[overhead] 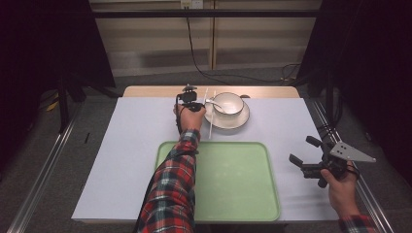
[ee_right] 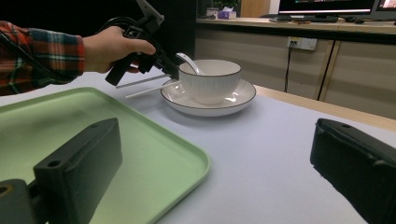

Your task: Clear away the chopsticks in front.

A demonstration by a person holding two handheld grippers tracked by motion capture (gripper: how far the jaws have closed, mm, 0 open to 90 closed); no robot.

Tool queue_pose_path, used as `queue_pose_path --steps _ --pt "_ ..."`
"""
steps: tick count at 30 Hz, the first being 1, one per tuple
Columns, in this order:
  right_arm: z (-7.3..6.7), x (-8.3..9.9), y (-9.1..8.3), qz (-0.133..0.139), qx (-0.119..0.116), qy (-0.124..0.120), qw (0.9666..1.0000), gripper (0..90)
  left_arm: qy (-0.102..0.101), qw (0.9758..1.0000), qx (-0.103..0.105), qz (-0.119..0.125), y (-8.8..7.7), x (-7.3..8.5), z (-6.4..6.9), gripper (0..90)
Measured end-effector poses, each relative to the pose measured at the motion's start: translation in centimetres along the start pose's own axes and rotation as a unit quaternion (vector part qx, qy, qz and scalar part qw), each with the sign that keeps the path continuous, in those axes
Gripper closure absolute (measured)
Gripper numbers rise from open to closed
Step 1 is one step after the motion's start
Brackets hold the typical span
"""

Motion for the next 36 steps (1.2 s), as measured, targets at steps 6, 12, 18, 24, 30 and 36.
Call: queue_pose_path --steps 6,12,18,24,30,36 --pt "0.0 -0.1 0.0 0.002 0.002 0.001 1.0000 1.4 -0.004 1.0000 0.002 0.003 -1.1 -0.1 0.2 85.3" --pt "0.0 -0.1 0.0 0.006 0.000 -0.002 1.0000 1.4 -0.005 0.9998 0.001 0.017 -3.0 -0.2 0.5 85.3" --pt "-0.2 -0.2 -0.1 0.004 0.000 0.000 1.0000 1.4 -0.002 0.9999 0.000 0.011 -5.1 0.4 0.1 85.3" --pt "-0.3 -0.2 0.1 0.000 -0.003 -0.007 1.0000 1.4 -0.014 0.9998 0.004 0.016 -7.2 1.3 -0.4 85.2" --pt "-0.5 -0.2 0.1 -0.001 -0.004 -0.007 1.0000 1.4 -0.038 0.9991 0.004 0.016 -9.1 2.6 -1.0 85.2" --pt "-0.5 -0.1 0.2 -0.002 -0.004 -0.013 0.9999 1.4 -0.056 0.9983 -0.001 0.017 -10.9 3.8 -1.3 85.3"
Point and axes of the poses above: each handheld gripper's, and its own axes: y roughly forward along the jaws, x roughly out of its underside, z roughly to its right, the point moved 2 cm from there along y, roughly forward along the jaws, and after that the axes turned 12 degrees about x, right-handed, at the moved point
